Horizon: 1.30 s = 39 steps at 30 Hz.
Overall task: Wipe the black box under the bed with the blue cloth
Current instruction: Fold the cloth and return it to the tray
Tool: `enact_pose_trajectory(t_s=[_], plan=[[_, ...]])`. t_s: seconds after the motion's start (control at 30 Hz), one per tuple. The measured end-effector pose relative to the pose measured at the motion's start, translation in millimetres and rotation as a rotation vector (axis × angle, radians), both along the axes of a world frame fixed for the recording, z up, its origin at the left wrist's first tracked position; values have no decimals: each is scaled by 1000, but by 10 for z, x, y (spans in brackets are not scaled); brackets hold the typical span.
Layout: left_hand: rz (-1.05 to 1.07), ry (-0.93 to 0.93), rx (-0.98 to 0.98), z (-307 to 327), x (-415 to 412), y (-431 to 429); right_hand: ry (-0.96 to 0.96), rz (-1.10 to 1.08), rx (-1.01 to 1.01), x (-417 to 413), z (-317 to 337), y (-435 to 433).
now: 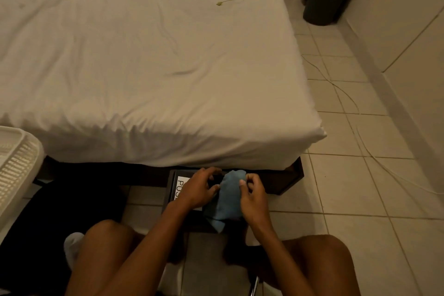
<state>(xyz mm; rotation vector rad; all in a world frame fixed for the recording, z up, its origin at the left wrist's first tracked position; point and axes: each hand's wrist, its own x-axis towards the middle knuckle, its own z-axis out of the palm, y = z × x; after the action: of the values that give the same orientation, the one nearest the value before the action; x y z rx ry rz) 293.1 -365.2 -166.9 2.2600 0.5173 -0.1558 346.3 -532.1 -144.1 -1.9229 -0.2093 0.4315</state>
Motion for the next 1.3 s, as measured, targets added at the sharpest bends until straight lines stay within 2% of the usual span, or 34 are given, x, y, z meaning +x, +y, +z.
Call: enact_pose_trajectory(t_s=[0.13, 0.27, 0.33, 0.47, 0.57, 0.63, 0.83, 1.0, 1.3], plan=[[-45, -31, -353, 130, 27, 41, 75, 50, 82, 49, 269, 2], [-102, -96, -481, 440, 83, 131, 115, 152, 121, 80, 600, -57], [-130, -88, -497, 602, 94, 194, 121, 187, 130, 106, 719, -89], [-167, -124, -370, 952, 82, 301, 102, 260, 162, 127, 1047, -134], [-185, -247, -228, 1389, 63, 313, 51, 277, 211, 160, 1415, -141], [-178, -304, -210, 1710, 24, 287, -9, 296, 212, 188, 1663, -136], [-169, -340, -267, 2571, -183, 151, -167, 427, 169, 215, 2483, -78], [-101, -417, -345, 3022, -476, 4, -329, 536, 94, 101, 3129, -61], [-55, -496, -413, 3633, -853, -83, -278, 604, 53, -88, 3590, -285]])
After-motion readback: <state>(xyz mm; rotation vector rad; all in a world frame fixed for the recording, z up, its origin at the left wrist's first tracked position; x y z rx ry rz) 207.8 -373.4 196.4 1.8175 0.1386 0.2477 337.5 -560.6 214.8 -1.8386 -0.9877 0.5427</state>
